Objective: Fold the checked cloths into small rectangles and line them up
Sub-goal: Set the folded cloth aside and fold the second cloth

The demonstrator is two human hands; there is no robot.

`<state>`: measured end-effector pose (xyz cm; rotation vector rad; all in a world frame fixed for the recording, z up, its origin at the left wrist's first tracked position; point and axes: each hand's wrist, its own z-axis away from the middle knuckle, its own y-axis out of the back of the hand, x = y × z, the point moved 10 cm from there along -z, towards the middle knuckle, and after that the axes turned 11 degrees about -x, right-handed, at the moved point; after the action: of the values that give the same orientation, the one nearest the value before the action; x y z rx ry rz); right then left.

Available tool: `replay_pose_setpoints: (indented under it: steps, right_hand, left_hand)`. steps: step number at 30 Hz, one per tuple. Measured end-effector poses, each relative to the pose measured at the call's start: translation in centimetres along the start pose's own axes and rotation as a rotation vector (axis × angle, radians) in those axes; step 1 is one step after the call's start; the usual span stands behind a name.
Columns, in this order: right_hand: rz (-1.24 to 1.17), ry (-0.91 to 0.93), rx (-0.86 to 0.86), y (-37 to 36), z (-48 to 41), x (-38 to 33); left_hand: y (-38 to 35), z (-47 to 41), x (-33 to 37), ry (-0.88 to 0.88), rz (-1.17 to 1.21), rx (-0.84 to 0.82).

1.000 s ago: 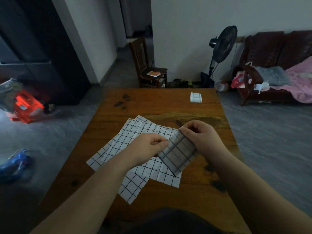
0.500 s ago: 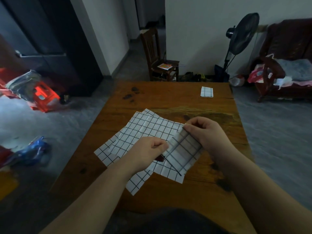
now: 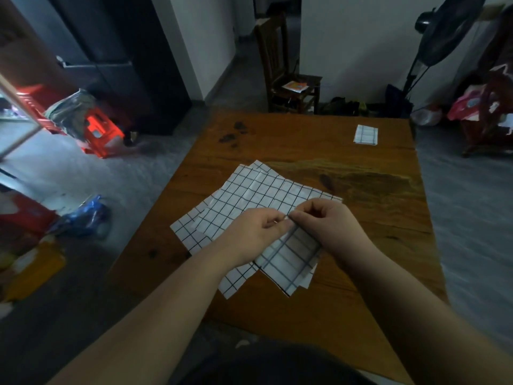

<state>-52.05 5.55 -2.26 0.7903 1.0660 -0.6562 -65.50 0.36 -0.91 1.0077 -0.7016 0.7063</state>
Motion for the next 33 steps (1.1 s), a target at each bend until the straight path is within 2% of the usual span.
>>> replay_pose_setpoints:
  steps: [3, 10, 17, 20, 23, 25, 29, 33]
  right_hand:
    - [-0.008, 0.0, -0.024, -1.3, -0.6, 0.1]
    - [-0.014, -0.031, -0.146, -5.2, -2.6, 0.9]
    - [0.023, 0.023, -0.226, -11.8, -4.5, -2.1]
    - [-0.203, -0.121, -0.387, -17.7, -4.9, -1.7]
    - [-0.264, -0.252, -0.587, -25.2, -4.0, -1.2]
    - [-0.266, -0.277, -0.64, -29.7, -3.3, -1.5]
    - [-0.099, -0.137, -0.622, -37.5, -2.9, -4.7]
    - [-0.009, -0.006, -0.616, -45.6, -2.0, -9.2]
  left_hand:
    - [1.0, 0.1, -0.9, 0.034, -0.007, 0.109]
    - [4.6, 3.4, -6.5, 0.151, 0.181, 0.315]
    - [8.0, 9.3, -12.0, 0.226, 0.377, 0.5]
    - [9.8, 13.0, -14.9, 0.26, 0.462, 0.616]
    - [11.4, 17.5, -18.3, 0.291, 0.601, 0.743]
    - [12.5, 20.8, -20.7, 0.316, 0.66, 0.82]
    - [14.9, 28.5, -25.7, 0.275, 0.789, 0.943]
    - [16.1, 35.6, -30.7, 0.224, 0.902, 0.903]
